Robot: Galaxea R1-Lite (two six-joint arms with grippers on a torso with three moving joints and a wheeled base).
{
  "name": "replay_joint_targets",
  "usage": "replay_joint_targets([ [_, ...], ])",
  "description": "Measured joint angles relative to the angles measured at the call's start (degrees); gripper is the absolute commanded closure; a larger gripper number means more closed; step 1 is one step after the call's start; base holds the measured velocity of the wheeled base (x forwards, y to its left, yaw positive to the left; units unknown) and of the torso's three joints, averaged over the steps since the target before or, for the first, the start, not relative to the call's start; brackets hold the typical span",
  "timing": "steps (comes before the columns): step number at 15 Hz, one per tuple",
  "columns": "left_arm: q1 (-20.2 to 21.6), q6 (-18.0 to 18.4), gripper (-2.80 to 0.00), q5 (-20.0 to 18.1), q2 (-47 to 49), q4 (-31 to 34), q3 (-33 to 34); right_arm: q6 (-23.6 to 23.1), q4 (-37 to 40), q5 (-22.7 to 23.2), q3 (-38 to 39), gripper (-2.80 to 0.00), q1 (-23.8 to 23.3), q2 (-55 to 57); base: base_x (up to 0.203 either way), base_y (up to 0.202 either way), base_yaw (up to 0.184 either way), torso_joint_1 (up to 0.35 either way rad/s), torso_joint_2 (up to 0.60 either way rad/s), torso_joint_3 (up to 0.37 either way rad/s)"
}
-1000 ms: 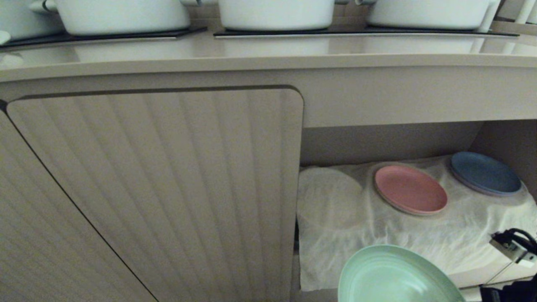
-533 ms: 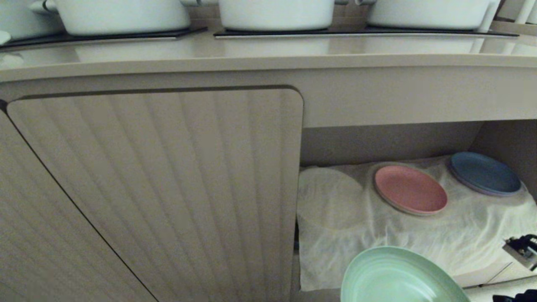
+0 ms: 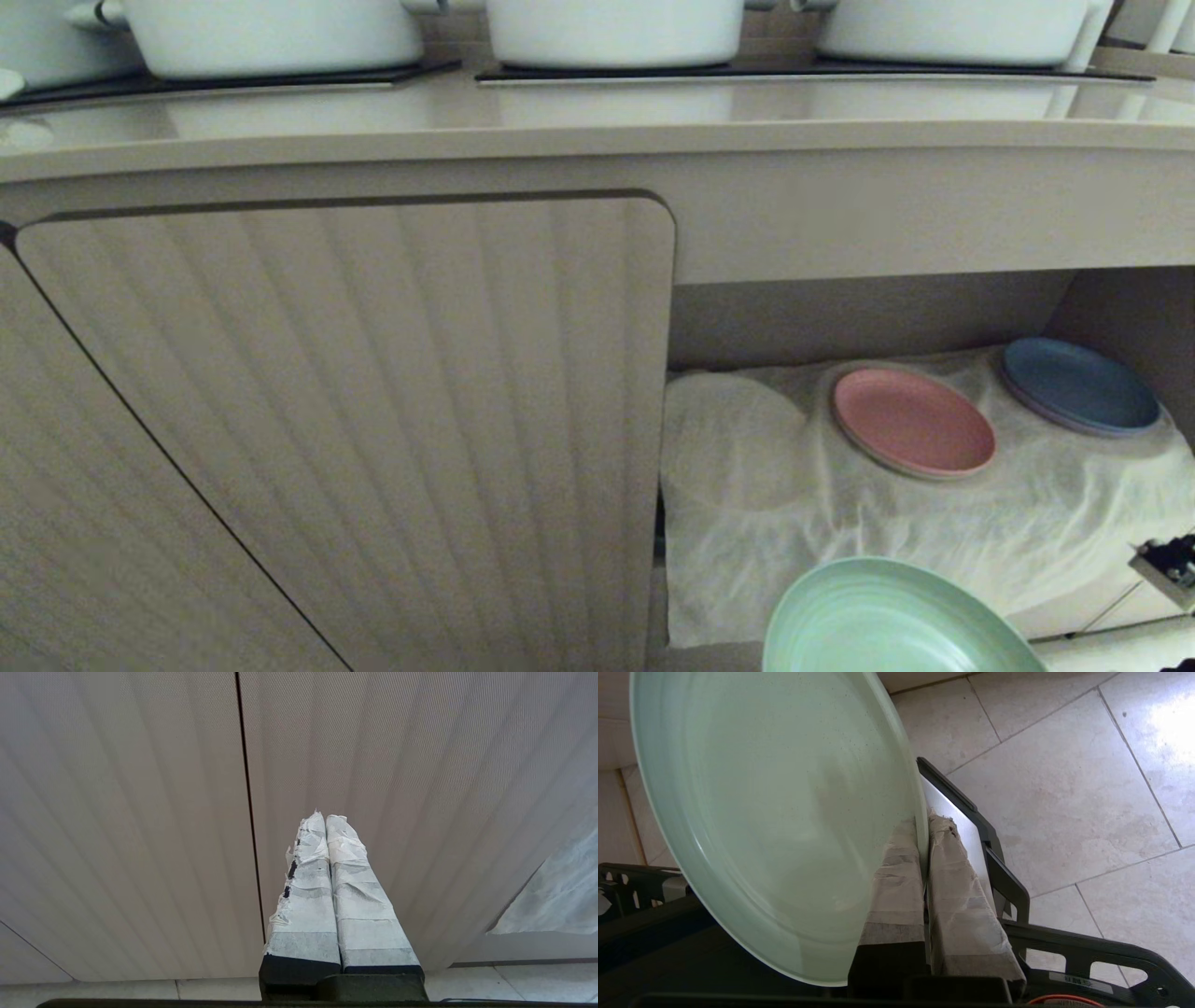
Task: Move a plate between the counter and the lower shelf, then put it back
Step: Put the plate
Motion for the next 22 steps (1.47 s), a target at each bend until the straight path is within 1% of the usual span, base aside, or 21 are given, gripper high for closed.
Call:
replay_joint_targets([
  [8, 0.0, 0.0, 0.00, 0.0, 0.0, 0.0, 0.0, 0.8, -0.1, 0.0, 0.5, 0.00, -0.1, -0.3, 0.000, 0.000, 0.000, 0.000, 0.00, 0.000],
  [22, 0.0, -0.1, 0.00, 0.0, 0.0, 0.0, 0.0, 0.9, -0.3, 0.2, 0.6, 0.00, -0.1, -0.1, 0.000, 0.000, 0.000, 0.000, 0.00, 0.000],
])
